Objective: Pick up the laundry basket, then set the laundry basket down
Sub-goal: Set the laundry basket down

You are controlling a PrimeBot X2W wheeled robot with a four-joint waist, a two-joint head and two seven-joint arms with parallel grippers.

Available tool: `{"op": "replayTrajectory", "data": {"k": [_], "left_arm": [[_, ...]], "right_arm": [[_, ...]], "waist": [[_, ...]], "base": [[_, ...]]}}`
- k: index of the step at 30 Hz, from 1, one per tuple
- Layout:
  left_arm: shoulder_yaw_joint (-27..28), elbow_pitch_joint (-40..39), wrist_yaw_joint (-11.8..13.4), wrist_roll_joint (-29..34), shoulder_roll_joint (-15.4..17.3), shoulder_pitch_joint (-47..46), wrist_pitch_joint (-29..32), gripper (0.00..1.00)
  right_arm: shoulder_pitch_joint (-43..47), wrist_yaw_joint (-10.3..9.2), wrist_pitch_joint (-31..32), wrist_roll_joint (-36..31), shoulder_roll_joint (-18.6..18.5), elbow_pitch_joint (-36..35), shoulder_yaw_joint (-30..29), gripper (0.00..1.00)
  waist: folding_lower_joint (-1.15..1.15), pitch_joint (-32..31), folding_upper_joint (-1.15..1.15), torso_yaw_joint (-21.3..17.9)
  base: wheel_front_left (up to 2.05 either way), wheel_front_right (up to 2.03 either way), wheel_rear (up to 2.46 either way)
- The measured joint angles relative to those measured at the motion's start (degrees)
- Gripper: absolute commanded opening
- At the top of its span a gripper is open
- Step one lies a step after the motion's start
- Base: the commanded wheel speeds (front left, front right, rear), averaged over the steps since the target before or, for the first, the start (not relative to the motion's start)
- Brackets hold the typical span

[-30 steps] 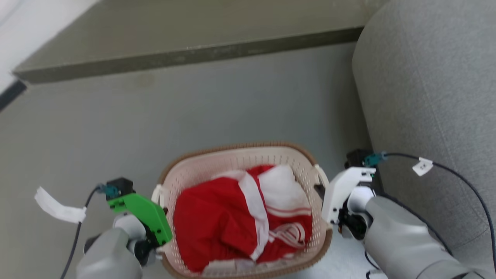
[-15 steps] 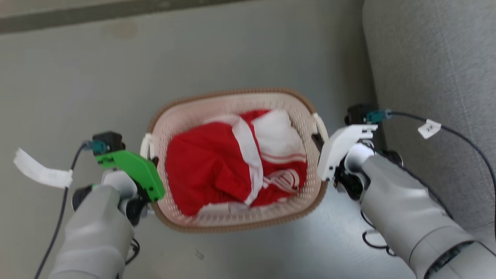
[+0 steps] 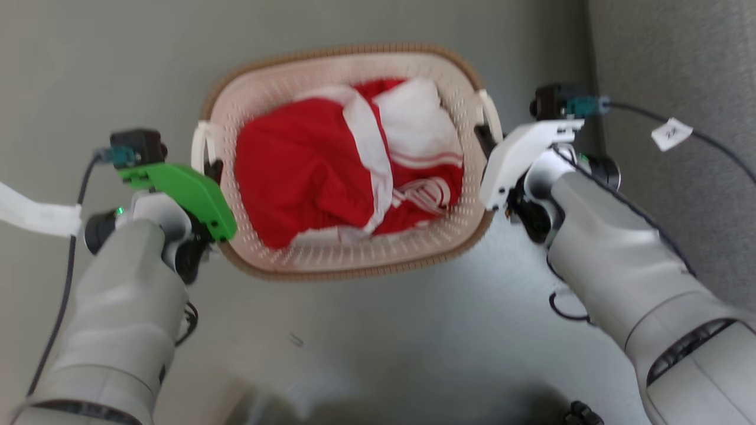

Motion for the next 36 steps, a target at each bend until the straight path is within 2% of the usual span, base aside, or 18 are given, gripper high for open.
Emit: {"op": "replayTrajectory", "data": {"k": [18,36], "left_arm": [[0.1,-1.1,0.0,0.7,2.1,-8.6,-3.6,0.00],[0.0,-0.4,-0.1,1.7,2.1,-12.8,-6.0,0.00]], "right_arm": [[-8.9,-0.63,-5.3,-2.8,-0.1,-0.7,0.7,0.00],[-13.4,-1.15,-8.1,-3.7,-0.1,0.6,0.7,0.00]], "waist": [[0.00,12.4,0.00,-0.2],[0.00,19.2,0.00,-0.2]], "base": [[0.00,0.00,0.00],[0.00,0.00,0.00]]}}
